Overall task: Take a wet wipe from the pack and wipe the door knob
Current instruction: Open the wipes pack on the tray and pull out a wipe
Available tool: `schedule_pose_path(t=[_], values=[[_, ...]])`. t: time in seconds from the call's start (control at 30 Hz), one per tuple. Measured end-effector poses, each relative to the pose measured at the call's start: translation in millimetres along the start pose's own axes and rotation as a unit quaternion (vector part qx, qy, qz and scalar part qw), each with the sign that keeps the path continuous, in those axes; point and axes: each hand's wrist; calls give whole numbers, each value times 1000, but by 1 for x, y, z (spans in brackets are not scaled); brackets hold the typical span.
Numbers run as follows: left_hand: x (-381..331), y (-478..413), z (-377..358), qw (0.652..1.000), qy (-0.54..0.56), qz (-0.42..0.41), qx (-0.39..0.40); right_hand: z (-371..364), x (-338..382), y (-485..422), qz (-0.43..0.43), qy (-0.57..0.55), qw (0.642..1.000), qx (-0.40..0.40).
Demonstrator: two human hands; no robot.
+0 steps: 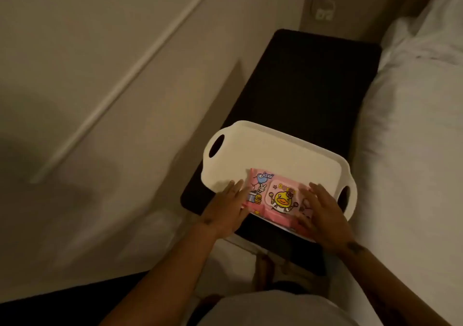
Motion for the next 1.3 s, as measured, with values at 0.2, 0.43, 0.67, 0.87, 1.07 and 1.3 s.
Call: schedule_pose_path(t=[0.2, 0.43, 0.67, 0.87, 1.07, 1.3], values=[[-24, -47, 0, 989, -106, -101, 12, 2, -5, 4, -25, -20, 999, 16], [-23, -88, -1, 951, -214, -221, 29, -19, -9, -4, -76, 43, 996, 33], [-5, -101, -14, 932, -240, -270, 34, -32, -12, -6, -111, 136, 984, 17], [2, -104, -31, 930, -221, -292, -29, -40, -15, -6, -118, 154, 981, -3], [5, -106, -35, 916, -232, -325, -32, -41, -10, -6, -144, 154, 977, -13], [-2, -105, -29, 936, -162, -311, 7, -47, -5, -2, -176, 164, 970, -21]])
Point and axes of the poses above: each hand's wrist, its own y-axis away from the middle knuckle, its own z-axis out of the back of the hand, x = y × z, and after that the axes turned 11 degrees about -y, right-handed
